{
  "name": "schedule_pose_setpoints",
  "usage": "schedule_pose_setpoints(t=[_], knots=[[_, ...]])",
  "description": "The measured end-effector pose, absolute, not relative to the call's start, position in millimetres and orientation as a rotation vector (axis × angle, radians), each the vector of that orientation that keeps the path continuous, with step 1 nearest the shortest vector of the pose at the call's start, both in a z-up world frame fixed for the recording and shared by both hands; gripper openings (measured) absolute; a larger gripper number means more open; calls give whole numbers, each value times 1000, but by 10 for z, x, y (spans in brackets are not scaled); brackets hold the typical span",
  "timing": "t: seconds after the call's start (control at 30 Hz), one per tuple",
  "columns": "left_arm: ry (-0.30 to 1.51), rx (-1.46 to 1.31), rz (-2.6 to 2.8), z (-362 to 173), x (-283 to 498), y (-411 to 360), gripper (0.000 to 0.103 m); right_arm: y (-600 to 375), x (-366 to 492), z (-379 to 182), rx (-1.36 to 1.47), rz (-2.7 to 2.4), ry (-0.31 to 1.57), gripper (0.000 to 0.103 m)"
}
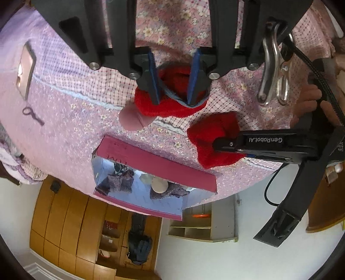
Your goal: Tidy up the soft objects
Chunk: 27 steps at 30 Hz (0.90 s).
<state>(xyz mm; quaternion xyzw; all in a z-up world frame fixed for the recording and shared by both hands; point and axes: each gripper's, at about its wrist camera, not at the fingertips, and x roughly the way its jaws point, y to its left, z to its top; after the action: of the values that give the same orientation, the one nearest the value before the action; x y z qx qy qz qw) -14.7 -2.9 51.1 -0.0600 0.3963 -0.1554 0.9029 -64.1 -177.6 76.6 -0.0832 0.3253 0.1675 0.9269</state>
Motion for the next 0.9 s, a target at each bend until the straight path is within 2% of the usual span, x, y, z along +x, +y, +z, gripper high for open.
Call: schedule_pose_setpoints(t=[0.07, 0.23, 0.27, 0.33, 0.4, 0.5, 0.73, 0.9], knots=[[819, -124, -323, 512, -144, -23, 32, -1750, -592, 769, -195, 346, 661, 34], [823, -134, -325, 502, -143, -21, 33, -1676, -535, 757, -232, 371, 660, 32], [824, -137, -326, 499, -142, -20, 33, -1669, -533, 755, -231, 374, 660, 27], [825, -142, -327, 496, -137, -12, 33, -1662, -547, 750, -226, 370, 654, 23], [825, -144, -329, 498, -142, -16, 33, -1658, -567, 747, -226, 361, 647, 11], [824, -146, -331, 512, -153, -5, 33, -1675, -609, 776, -201, 350, 632, 8], [802, -144, -334, 593, -188, 14, 32, -1769, -766, 1072, -82, 374, 550, 7], [790, -162, -333, 650, -215, 67, 32, -1788, -654, 1063, 5, 446, 637, 7]])
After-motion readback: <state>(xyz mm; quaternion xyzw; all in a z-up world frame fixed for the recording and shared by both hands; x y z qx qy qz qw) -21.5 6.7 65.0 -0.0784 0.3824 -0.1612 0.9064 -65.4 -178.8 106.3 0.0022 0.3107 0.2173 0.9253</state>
